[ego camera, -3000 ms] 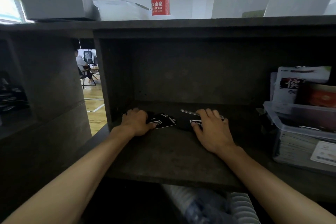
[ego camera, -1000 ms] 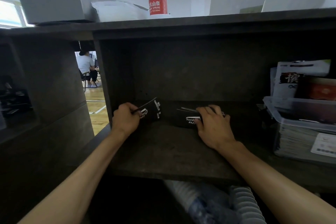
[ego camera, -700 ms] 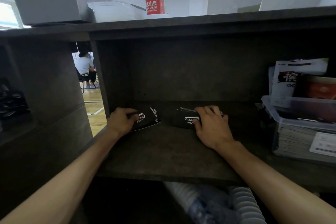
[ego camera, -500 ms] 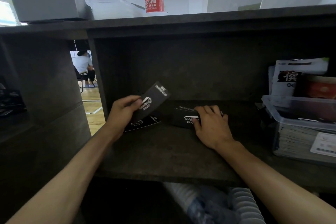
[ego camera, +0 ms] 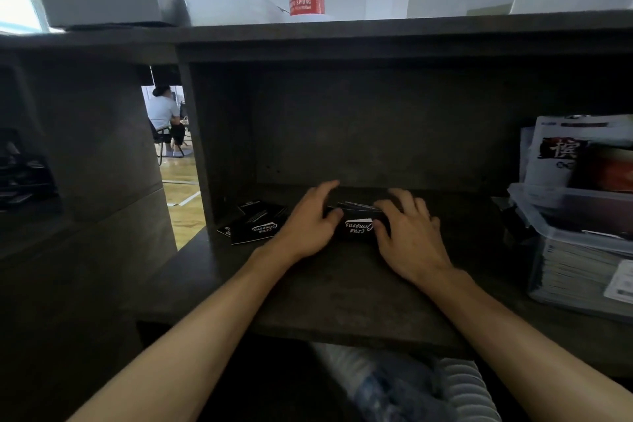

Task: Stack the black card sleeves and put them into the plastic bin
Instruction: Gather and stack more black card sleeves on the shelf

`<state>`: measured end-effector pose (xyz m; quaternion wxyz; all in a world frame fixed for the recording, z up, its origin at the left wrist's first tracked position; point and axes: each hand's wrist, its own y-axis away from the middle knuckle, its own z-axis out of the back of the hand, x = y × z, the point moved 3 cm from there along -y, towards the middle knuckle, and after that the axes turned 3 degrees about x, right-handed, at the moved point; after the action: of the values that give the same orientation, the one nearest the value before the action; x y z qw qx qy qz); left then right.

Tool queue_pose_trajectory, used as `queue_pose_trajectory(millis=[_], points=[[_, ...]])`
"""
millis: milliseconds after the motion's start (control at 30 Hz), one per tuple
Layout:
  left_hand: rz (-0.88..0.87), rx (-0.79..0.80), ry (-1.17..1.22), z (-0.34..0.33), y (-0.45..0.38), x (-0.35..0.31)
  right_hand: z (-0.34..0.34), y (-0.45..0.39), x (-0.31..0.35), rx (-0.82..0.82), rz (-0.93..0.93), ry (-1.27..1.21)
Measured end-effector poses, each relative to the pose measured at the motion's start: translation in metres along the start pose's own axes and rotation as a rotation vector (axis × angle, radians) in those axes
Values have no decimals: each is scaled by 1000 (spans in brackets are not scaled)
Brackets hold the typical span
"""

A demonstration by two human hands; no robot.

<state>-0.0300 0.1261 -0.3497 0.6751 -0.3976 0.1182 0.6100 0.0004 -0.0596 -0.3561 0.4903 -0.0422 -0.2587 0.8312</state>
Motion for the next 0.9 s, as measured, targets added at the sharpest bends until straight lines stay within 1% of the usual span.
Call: queue_pose_trajectory(millis=[33,67,100,167,200,233,300,367,433,467,533,600,633,700,800,833,900], points=[[33,-102,-102,12,4,7,0,0,0,1,7,4],[81,-189,-254,25,8,14,0,0,1,2,18,11],[156,-232,-430,37,14,23,-1,1,2,3,28,22],[351,-186,-705,52,25,42,-1,1,3,7,37,47],[433,-147,-747,57,30,50,-1,1,3,17,38,51],[488,-126,-734,60,34,55,-2,1,4,28,37,48],[515,-125,-662,60,37,61,-1,-4,4,63,31,28],[495,-203,-572,61,37,60,3,-15,7,81,14,-7],[399,-369,-365,68,36,57,5,-27,13,63,-5,-39],[328,-423,-233,70,36,57,4,-32,17,64,-13,-44],[173,-439,-39,74,36,54,-3,-39,23,88,-31,-55],[47,-384,68,74,36,47,-12,-41,23,89,-43,-101],[6,-350,55,70,36,44,-15,-42,22,80,-43,-136],[-52,-291,-73,57,34,39,-19,-42,19,65,-22,-178],[-134,-277,-227,36,24,25,-21,-40,19,50,-17,-170],[-156,-259,-253,31,18,18,-21,-39,20,39,-18,-160],[-156,-161,-241,21,4,9,-20,-36,22,36,1,-130]])
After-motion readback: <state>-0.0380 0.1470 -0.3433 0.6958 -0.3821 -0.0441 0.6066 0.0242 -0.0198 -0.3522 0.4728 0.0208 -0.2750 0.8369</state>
